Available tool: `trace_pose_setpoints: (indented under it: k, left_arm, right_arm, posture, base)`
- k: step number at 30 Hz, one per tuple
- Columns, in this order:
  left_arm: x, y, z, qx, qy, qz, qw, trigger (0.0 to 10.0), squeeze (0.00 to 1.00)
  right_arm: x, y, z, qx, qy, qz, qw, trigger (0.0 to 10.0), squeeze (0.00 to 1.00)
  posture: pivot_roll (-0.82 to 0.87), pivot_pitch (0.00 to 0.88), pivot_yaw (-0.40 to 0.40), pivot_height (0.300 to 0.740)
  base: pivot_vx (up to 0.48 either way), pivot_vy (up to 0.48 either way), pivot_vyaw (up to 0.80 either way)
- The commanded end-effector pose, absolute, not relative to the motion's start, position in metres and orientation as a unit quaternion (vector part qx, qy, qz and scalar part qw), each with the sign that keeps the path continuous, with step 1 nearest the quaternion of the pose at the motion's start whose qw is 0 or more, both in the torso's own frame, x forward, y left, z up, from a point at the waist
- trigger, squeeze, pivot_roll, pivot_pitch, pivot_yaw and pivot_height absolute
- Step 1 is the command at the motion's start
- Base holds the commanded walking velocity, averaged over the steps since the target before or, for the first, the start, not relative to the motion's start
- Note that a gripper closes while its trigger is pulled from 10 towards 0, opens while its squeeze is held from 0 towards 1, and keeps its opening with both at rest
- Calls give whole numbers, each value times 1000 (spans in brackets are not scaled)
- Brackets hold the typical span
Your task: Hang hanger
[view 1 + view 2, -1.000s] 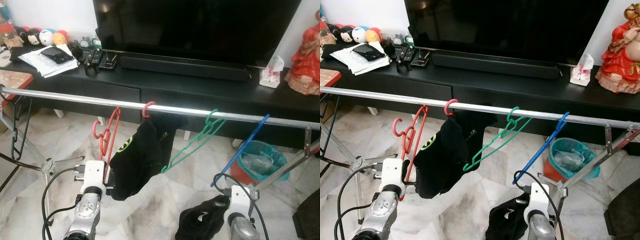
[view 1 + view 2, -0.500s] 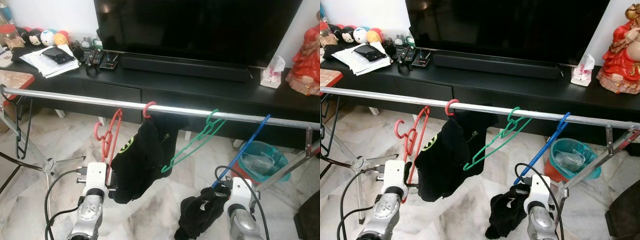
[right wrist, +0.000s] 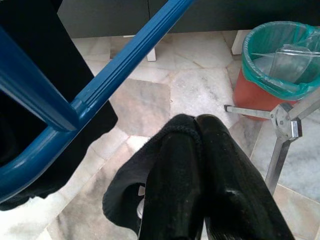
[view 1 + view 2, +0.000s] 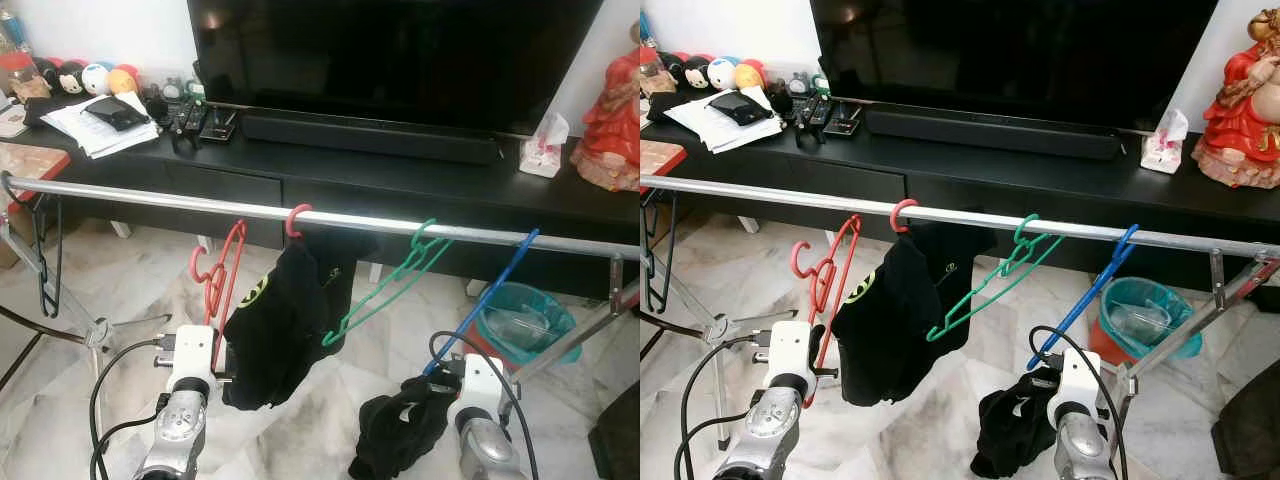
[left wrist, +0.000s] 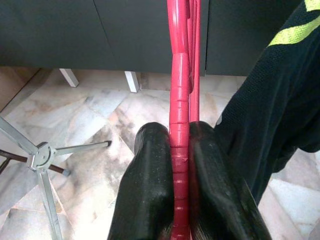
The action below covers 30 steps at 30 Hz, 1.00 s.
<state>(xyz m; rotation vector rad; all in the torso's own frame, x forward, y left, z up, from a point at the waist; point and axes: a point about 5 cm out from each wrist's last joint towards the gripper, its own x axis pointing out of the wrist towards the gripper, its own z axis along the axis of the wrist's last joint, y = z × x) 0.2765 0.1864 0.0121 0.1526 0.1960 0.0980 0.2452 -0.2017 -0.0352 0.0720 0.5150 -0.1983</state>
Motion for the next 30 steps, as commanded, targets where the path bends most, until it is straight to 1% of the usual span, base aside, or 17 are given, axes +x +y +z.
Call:
trace_pose_setpoints:
  k: [1, 11, 12, 14, 17, 22, 30]
  left_arm:
    - [276, 187, 13, 73, 95, 52, 991, 10000, 0]
    - [275, 186, 12, 72, 97, 50, 991, 10000, 0]
    - [276, 186, 12, 63, 98, 57, 992, 10000, 0]
    - [276, 186, 13, 60, 98, 60, 992, 10000, 0]
    - [276, 185, 13, 59, 98, 59, 992, 10000, 0]
    - [275, 184, 13, 60, 97, 56, 992, 10000, 0]
    - [275, 184, 13, 59, 96, 57, 992, 10000, 0]
  right_arm:
    - [250, -203, -30, 35, 237, -99, 966, 10000, 0]
    - [249, -202, -31, 34, 237, -98, 966, 10000, 0]
    - [262, -192, -20, 31, 208, -85, 974, 10000, 0]
    - [268, -188, -15, 32, 195, -81, 977, 10000, 0]
    - [269, -190, -15, 36, 197, -86, 976, 10000, 0]
    - [269, -191, -15, 37, 198, -90, 975, 10000, 0]
    - [270, -191, -14, 34, 193, -93, 976, 10000, 0]
  posture:
    - [56, 2, -26, 736]
    - [60, 0, -27, 736]
    - [57, 40, -30, 736]
    - [57, 42, -31, 736]
    - [57, 46, -31, 736]
    - [58, 51, -32, 736]
    - [59, 51, -31, 736]
  base:
    - [0, 0, 0]
    - [0, 0, 0]
    - [-274, 240, 0]
    - [-270, 247, 0]
    - [-276, 242, 0]
    - [-313, 0, -451]
    - [-325, 0, 0]
